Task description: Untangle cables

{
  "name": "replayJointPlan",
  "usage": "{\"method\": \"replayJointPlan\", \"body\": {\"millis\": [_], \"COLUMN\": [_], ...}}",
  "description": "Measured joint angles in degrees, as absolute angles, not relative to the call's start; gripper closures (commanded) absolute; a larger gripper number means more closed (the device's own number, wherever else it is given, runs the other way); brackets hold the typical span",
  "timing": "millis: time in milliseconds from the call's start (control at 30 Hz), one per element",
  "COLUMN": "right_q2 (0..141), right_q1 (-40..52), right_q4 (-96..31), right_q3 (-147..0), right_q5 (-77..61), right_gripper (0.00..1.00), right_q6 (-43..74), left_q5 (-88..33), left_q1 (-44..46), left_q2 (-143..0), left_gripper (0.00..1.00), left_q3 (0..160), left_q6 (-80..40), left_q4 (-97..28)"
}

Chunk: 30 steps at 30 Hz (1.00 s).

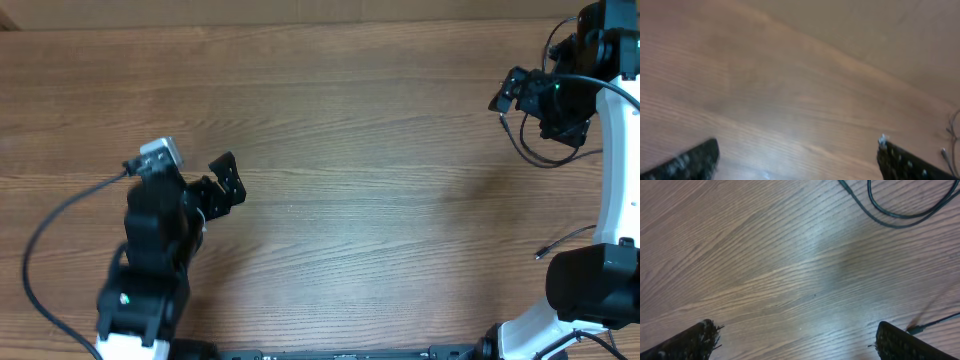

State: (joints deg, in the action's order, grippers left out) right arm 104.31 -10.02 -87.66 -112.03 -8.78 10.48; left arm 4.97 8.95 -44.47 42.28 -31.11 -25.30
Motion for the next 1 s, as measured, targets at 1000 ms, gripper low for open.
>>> {"method": "replayJointPlan", "body": {"millis": [1000], "right_q2": [104.31], "right_q1": [-10.02], "right_q4": [-87.68], "right_q3": [-112.03], "right_q5": [-8.80], "right_gripper": [0.00], "right_q6": [10.48], "left_q5": [15.81], "left_q1": [8.95], "left_q2": [-1.34], "left_gripper": [0.00], "left_q3": [0.51], "left_q6": [-39.33], "left_q4": [-0.84]}}
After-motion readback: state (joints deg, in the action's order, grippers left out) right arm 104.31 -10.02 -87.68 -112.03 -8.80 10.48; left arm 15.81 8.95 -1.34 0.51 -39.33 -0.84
